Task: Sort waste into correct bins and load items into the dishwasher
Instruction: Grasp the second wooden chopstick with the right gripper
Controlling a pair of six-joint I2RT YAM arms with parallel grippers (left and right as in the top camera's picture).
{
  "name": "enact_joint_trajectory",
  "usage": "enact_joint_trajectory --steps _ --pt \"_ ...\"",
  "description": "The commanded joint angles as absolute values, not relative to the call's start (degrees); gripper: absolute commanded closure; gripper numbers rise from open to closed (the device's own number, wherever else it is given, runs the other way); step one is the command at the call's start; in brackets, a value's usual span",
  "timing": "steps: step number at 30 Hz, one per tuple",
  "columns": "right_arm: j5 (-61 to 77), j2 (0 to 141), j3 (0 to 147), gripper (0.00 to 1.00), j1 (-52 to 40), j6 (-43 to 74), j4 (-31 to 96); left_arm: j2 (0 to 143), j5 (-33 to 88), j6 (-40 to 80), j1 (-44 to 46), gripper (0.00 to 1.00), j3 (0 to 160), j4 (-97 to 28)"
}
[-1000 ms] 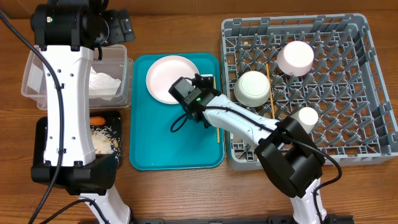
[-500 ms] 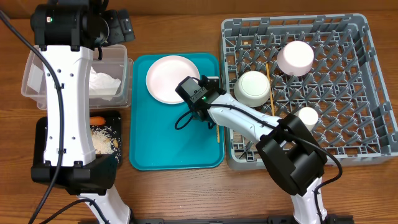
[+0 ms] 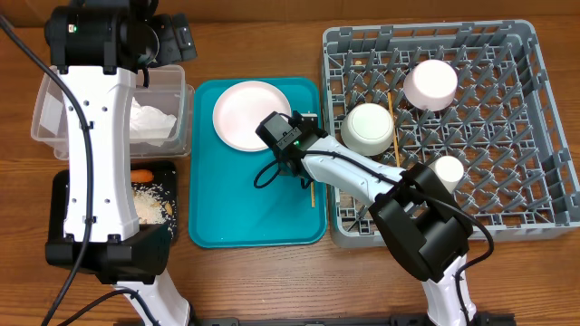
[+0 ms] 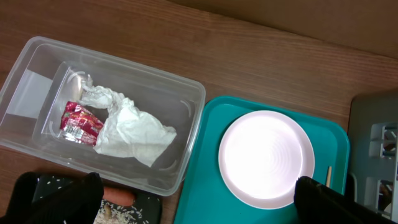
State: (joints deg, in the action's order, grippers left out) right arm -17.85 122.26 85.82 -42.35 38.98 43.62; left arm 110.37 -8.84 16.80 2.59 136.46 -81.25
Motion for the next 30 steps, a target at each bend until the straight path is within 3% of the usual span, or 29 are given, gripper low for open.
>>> enact_joint_trajectory --steps 1,5,11,20,30 --pt "-14.94 124.4 85.67 0.51 -42.24 39.03 44.23 109.62 -9.41 17.82 2.59 0.0 137.25 -81.23" --pt "-14.24 124.4 85.67 0.73 -42.24 39.0 44.23 109.62 -9.41 17.82 2.59 0.0 137.25 -81.23" --pt "-14.24 124.4 85.67 0.96 -42.24 39.0 44.69 109.62 -9.41 17.82 2.59 0.0 137.25 -81.23" --pt "-14.48 121.75 93.86 0.96 -42.24 37.08 51.59 109.62 -9.41 17.82 2.59 0.0 137.25 -81.23" --pt "-13.8 108.14 97.54 0.96 -39.09 31.18 57.17 109.62 -9.41 17.82 2.59 0.0 137.25 -81.23"
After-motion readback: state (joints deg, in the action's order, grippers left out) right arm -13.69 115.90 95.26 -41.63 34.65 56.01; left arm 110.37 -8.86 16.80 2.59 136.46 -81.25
